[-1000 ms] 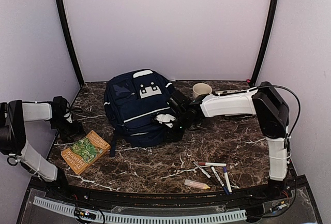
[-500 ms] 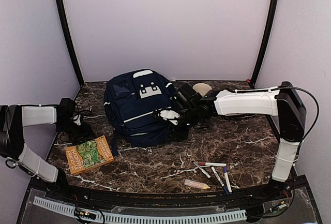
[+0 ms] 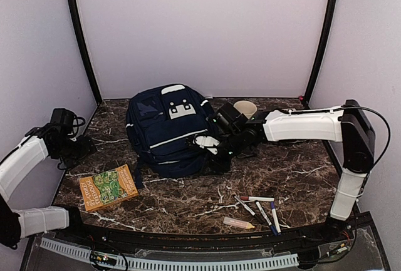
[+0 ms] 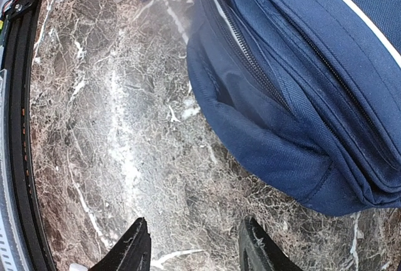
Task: Pack the student bag
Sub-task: Move the book to the center of the board.
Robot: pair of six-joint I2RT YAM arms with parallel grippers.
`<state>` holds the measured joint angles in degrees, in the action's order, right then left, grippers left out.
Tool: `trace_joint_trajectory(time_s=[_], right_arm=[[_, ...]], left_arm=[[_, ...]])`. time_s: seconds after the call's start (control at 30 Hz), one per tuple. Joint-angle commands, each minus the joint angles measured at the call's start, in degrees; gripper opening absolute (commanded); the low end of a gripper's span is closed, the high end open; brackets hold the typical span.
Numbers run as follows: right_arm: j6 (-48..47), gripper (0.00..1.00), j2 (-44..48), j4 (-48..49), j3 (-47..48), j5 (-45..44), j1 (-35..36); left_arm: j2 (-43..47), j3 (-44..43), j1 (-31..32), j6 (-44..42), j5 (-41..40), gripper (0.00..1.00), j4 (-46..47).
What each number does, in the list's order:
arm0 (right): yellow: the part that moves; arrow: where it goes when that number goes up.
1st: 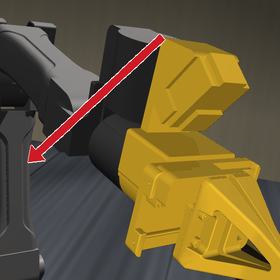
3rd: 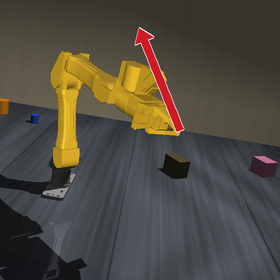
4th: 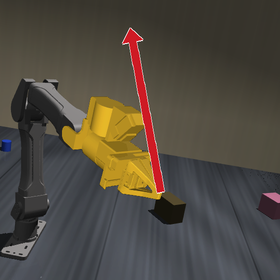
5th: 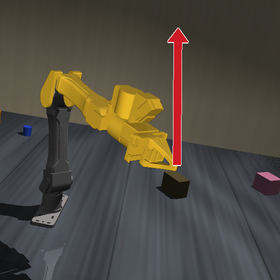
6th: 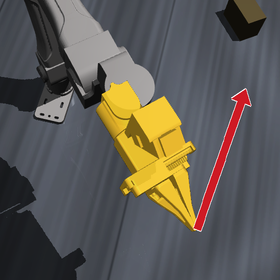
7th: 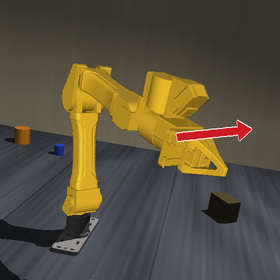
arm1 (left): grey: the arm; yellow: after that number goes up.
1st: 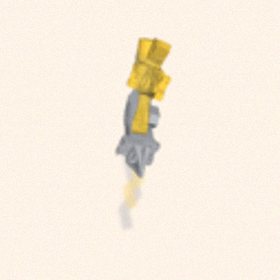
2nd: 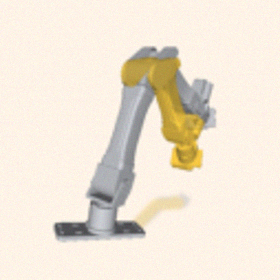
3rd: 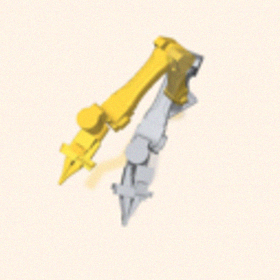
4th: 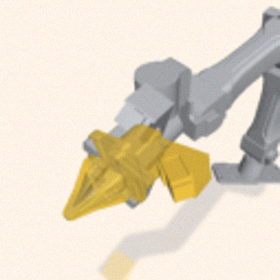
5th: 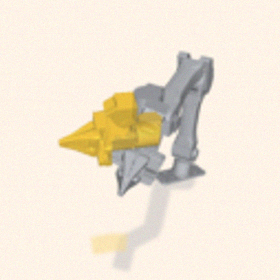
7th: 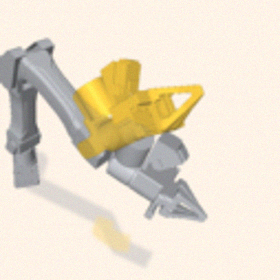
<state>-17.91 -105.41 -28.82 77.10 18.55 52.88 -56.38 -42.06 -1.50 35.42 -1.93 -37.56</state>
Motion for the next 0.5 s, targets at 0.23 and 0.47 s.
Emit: trace_joint_trajectory(time_s=[0.23, 0.47], right_arm=[[-0.5, 0.49, 1.8, 1.3, -0.9, 1.5, 0.5], [-1.6, 0.49, 2.1, 0.9, -0.5, -0.7, 0.4]], left_arm=[[-5.9, 1.8, -0.2, 16.5, -4.6, 0.87, -19.1], [-3.6, 9.0, -0.2, 15.3, 0.7, 0.8, -8.4]])
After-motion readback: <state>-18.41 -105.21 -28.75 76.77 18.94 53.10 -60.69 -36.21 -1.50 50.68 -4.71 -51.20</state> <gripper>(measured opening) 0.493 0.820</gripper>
